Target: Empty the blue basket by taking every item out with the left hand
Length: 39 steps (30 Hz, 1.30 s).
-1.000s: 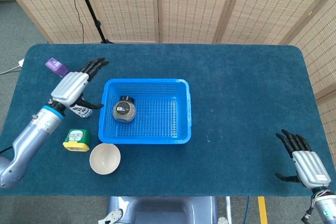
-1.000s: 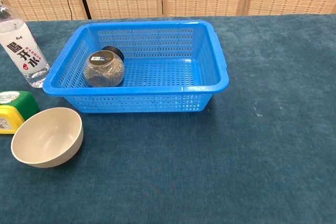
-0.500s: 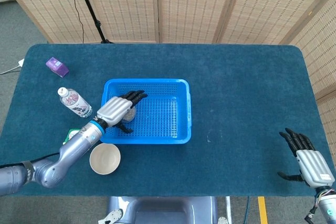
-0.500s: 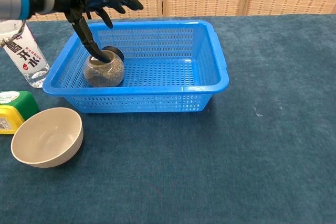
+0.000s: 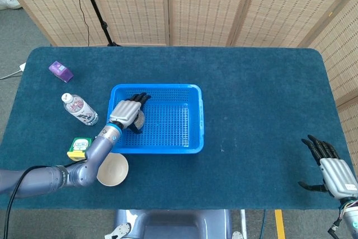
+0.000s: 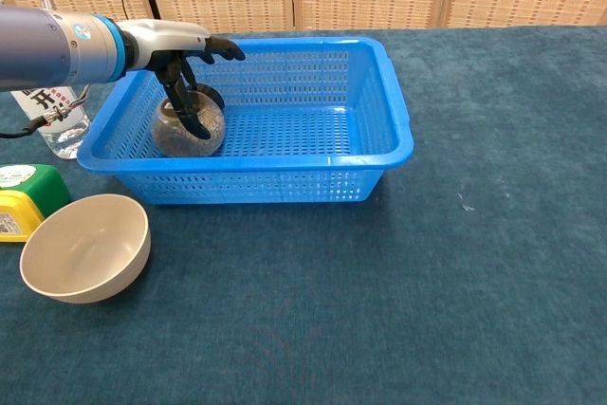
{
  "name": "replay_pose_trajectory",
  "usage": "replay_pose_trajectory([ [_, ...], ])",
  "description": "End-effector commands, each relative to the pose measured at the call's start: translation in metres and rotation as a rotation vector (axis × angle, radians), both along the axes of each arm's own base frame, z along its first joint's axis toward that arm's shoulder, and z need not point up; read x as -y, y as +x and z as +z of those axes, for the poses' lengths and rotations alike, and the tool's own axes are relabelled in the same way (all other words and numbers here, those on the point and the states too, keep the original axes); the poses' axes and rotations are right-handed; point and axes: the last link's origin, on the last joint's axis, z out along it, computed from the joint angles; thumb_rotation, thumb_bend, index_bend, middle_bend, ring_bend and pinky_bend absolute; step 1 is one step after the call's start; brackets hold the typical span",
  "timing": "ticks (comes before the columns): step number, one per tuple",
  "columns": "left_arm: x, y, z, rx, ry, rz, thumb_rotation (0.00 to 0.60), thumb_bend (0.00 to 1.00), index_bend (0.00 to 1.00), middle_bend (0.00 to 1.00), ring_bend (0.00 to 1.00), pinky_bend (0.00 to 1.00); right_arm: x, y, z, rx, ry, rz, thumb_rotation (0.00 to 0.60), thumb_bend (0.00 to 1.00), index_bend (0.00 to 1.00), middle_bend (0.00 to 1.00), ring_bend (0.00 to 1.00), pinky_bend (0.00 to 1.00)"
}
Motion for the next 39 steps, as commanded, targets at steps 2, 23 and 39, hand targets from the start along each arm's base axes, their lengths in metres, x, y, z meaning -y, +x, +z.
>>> replay_pose_trajectory([
  [2,-0.006,-0.005,-0.003,-0.02,0.016,0.021,0.6,0.02,0.0,0.0,0.0,0.18,0.001,-0.001,-0.001,-0.002,0.005,-0.004,0.6,0.0,0.0,0.0,0.0,0.0],
  [23,-0.016,-0.006,-0.012,-0.037,0.019,0.069,0.6,0.12,0.27,0.27,0.3,0.54,0.002,-0.001,-0.002,-0.001,0.005,-0.011,0.6,0.0,0.0,0.0,0.0,0.0],
  [39,-0.012,0.019,0.008,0.032,0.135,-0.019,0.6,0.37,0.61,0.54,0.53,0.7,0.002,0.0,-0.001,0.002,-0.001,-0.012,0.6,0.0,0.0,0.0,0.0,0.0],
])
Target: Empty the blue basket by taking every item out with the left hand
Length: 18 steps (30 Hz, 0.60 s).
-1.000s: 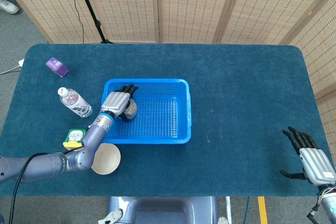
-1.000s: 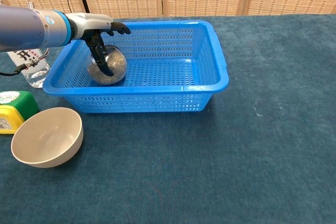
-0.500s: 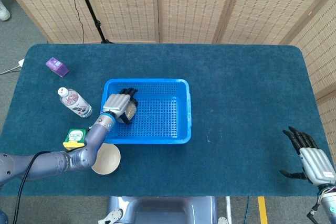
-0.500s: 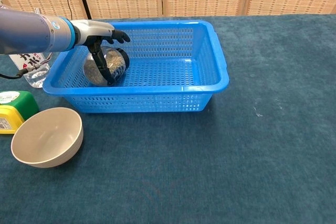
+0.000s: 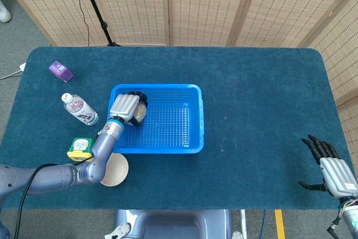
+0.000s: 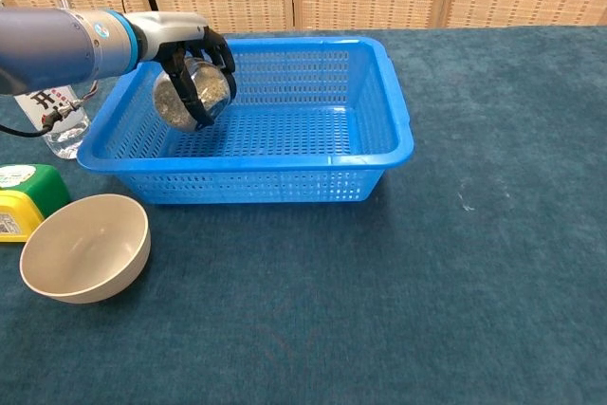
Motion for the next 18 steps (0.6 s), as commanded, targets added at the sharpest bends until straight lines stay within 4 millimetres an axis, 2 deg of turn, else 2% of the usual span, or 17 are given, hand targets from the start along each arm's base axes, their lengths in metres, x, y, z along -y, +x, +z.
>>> replay_pose_trajectory([
  [1,0.003,0.016,0.015,0.065,0.032,-0.049,0.6,0.37,0.61,0.54,0.53,0.7,0.0,0.0,0.0,0.0,0.0,0.0,0.6,0.0,0.0,0.0,0.0,0.0],
  [3,0.007,0.024,0.024,0.099,0.043,-0.083,0.6,0.37,0.61,0.54,0.53,0.7,0.0,0.001,0.0,0.001,0.001,0.002,0.6,0.0,0.0,0.0,0.0,0.0],
  [10,0.041,0.05,0.059,0.168,0.05,-0.253,0.6,0.36,0.61,0.54,0.53,0.7,-0.003,0.003,-0.003,-0.007,0.011,0.012,0.6,0.0,0.0,0.0,0.0,0.0],
  [15,0.075,0.061,0.071,0.21,0.008,-0.381,0.6,0.35,0.61,0.54,0.53,0.7,-0.003,0.004,-0.005,-0.014,0.012,0.017,0.6,0.0,0.0,0.0,0.0,0.0],
  [18,0.091,0.066,0.071,0.219,-0.035,-0.438,0.6,0.33,0.61,0.54,0.53,0.7,-0.004,0.004,-0.006,-0.017,0.014,0.017,0.6,0.0,0.0,0.0,0.0,0.0],
])
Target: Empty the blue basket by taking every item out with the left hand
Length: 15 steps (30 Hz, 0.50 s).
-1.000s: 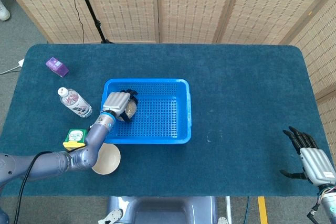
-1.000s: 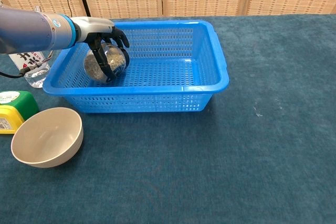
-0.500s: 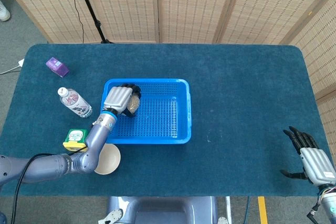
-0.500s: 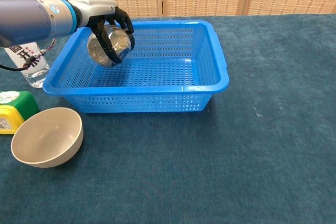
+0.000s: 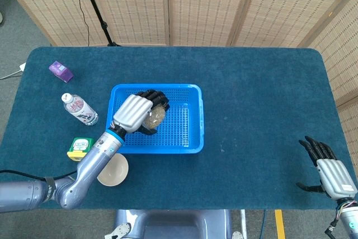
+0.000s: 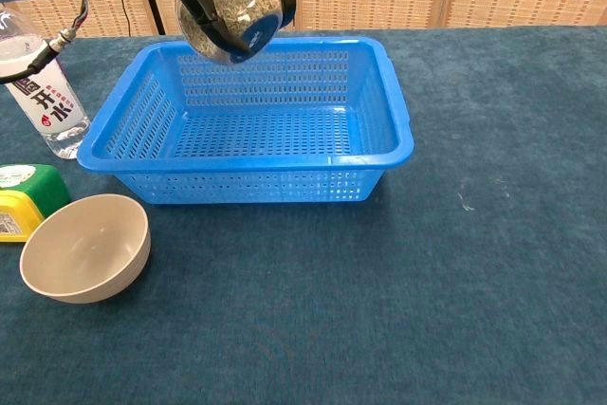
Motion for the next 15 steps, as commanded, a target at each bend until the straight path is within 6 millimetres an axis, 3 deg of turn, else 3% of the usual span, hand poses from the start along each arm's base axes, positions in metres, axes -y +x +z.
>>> replay_pose_trajectory([
  [1,0.035,0.005,0.006,0.013,-0.069,-0.117,0.6,0.33,0.61,0.54,0.53,0.7,0.0,0.0,-0.001,-0.003,0.004,0.0,0.6,0.0,0.0,0.0,0.0,0.0],
  [7,0.064,0.009,-0.006,-0.027,-0.135,-0.297,0.6,0.32,0.61,0.54,0.53,0.7,0.0,0.0,-0.003,-0.008,0.004,-0.003,0.6,0.0,0.0,0.0,0.0,0.0],
  [15,0.089,-0.005,-0.036,-0.094,-0.168,-0.527,0.6,0.32,0.61,0.54,0.52,0.7,0.001,-0.001,-0.001,-0.008,-0.004,-0.008,0.6,0.0,0.0,0.0,0.0,0.0],
])
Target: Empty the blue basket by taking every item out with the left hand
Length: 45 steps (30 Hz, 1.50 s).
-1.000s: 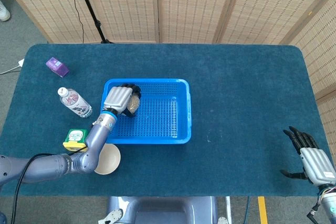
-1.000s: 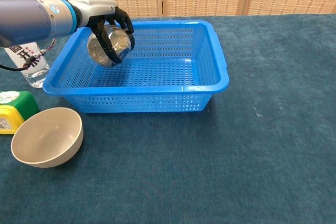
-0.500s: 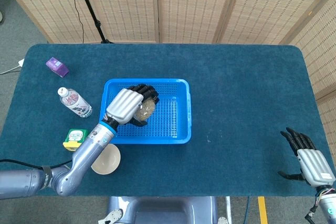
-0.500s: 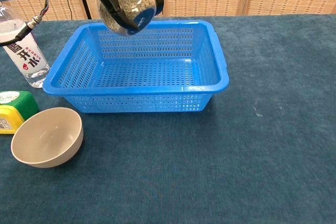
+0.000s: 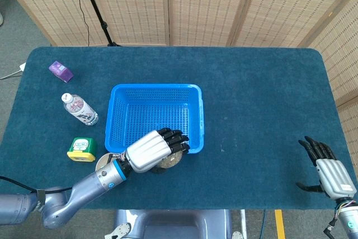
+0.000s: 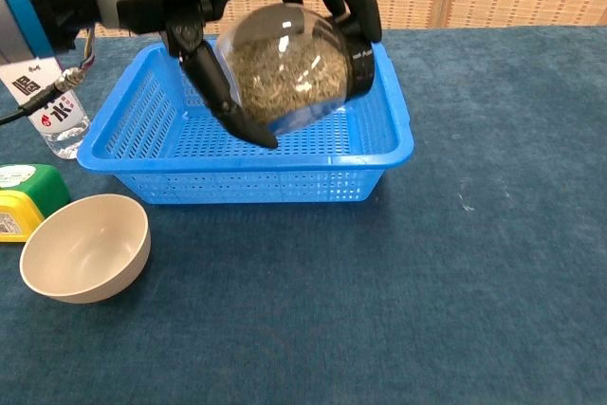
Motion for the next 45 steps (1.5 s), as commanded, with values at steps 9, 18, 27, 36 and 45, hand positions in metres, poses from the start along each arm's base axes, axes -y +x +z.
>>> replay_pose_trajectory([
  [9,0.025,-0.026,-0.047,-0.057,-0.029,-0.305,0.6,0.33,0.61,0.54,0.51,0.7,0.0,0.001,-0.001,-0.002,0.002,-0.001,0.6,0.0,0.0,0.0,0.0,0.0],
  [18,0.027,-0.032,-0.074,-0.151,-0.041,-0.342,0.6,0.2,0.34,0.27,0.22,0.44,0.0,0.0,-0.001,-0.003,0.003,-0.006,0.6,0.0,0.0,0.0,0.0,0.0],
  [27,0.023,-0.032,-0.077,-0.19,-0.004,-0.301,0.6,0.05,0.0,0.0,0.0,0.08,0.001,-0.001,0.0,-0.001,-0.001,-0.013,0.6,0.0,0.0,0.0,0.0,0.0],
  [36,0.016,-0.034,-0.06,-0.182,0.001,-0.217,0.6,0.0,0.0,0.0,0.0,0.0,0.0,0.001,-0.001,-0.001,0.002,-0.007,0.6,0.0,0.0,0.0,0.0,0.0],
  [45,-0.008,-0.063,0.005,-0.1,0.142,0.01,0.6,0.0,0.0,0.0,0.0,0.0,-0.003,0.005,-0.001,0.008,0.002,0.009,0.6,0.0,0.0,0.0,0.0,0.0],
])
